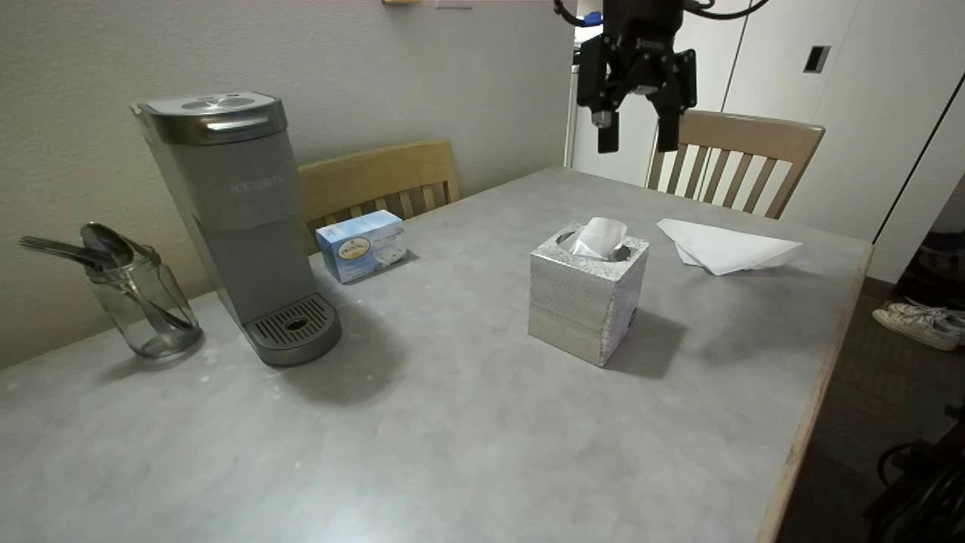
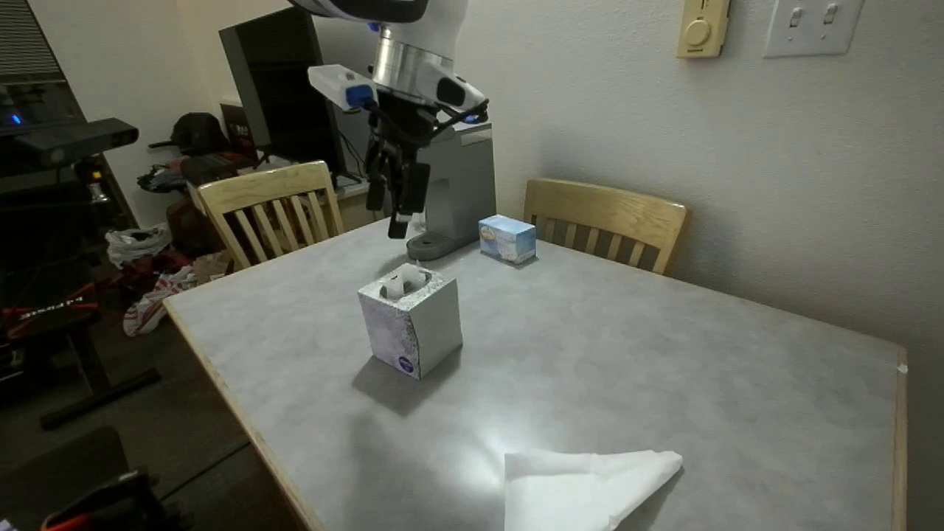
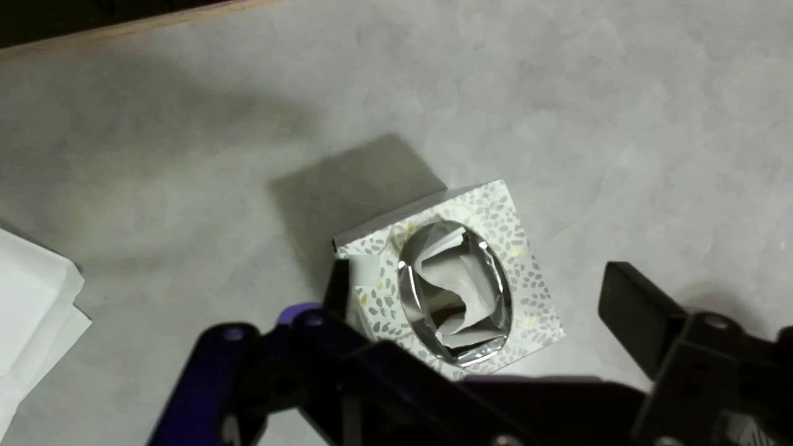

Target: Take one piece of tissue from the tissue box and put it on the table

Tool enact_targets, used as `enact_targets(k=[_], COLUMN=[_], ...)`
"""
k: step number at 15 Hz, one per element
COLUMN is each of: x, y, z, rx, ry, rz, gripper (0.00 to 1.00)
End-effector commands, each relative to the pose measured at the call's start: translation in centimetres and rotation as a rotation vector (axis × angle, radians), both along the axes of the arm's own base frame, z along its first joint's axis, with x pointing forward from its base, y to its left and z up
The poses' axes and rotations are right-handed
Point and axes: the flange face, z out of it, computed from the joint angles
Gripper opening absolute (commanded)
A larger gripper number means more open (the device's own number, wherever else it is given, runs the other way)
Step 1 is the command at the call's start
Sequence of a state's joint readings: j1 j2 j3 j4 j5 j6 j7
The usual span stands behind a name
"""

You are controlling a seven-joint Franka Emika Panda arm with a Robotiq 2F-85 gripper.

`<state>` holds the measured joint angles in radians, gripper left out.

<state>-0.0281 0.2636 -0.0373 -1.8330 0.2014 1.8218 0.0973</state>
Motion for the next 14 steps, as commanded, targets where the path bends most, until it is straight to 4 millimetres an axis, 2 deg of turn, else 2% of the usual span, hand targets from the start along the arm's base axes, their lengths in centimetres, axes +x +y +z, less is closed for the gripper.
enact_targets(k=[1,6,8,11,14], x=[0.8,0.7,0.7,0.9,1.2], y=[1.1,3.1,3.5,3.5,3.7], z=[-3.0,-6.9,-7.9,-8.8,-8.6], rx=[-0.003,0.003,-0.007,-0.086,-0.154], ry=[0.048,0.125,0.147,0.146,0.128], rz=[0.004,0.049,0.057,0.025,0.003], gripper=[1.00,1.00,1.00,1.00,1.00])
